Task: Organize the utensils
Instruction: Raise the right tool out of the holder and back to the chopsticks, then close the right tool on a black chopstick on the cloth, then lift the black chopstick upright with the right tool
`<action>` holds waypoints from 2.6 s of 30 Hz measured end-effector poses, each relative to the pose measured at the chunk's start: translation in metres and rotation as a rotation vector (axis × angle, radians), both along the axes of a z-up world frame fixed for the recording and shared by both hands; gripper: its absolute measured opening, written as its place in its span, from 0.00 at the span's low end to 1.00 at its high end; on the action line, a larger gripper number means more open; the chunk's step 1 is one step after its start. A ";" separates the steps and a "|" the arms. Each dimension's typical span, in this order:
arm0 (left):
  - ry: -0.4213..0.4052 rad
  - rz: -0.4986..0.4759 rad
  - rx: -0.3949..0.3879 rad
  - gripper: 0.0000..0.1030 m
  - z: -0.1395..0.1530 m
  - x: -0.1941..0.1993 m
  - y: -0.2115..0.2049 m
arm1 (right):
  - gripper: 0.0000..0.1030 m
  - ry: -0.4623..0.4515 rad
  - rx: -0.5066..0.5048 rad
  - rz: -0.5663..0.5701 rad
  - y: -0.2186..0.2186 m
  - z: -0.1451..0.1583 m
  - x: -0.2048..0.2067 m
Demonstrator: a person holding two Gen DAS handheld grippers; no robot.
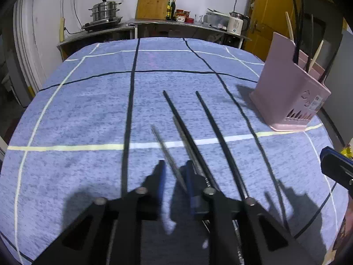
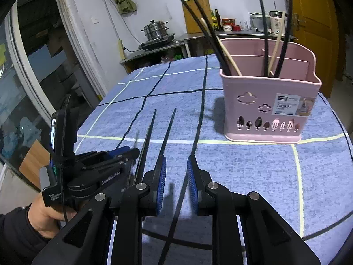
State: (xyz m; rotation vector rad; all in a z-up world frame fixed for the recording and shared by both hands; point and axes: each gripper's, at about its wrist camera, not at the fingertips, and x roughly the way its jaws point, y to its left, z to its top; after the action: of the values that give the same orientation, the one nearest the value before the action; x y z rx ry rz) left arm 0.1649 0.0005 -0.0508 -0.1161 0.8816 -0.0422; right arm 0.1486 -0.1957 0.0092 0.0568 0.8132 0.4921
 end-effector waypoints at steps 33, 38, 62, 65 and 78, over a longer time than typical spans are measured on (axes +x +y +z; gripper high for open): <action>0.068 0.037 -0.079 0.08 -0.002 0.020 0.076 | 0.20 0.101 -0.154 0.052 0.092 -0.060 0.098; 0.067 0.023 -0.038 0.08 -0.002 0.022 0.073 | 0.20 0.106 -0.166 0.043 0.098 -0.063 0.109; -0.003 0.008 -0.120 0.05 0.033 0.008 0.076 | 0.05 0.031 -0.111 0.059 0.088 -0.005 0.089; -0.034 0.001 -0.128 0.05 0.049 0.002 0.075 | 0.05 0.001 -0.095 0.059 0.085 0.011 0.079; -0.148 -0.047 -0.130 0.05 0.112 -0.024 0.066 | 0.05 -0.114 -0.028 0.041 0.057 0.073 0.045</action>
State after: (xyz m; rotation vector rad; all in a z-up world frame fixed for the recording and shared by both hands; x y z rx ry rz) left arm 0.1408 0.0667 0.0610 -0.2111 0.7334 -0.1501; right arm 0.1933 -0.1382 0.0819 -0.0138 0.7108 0.5174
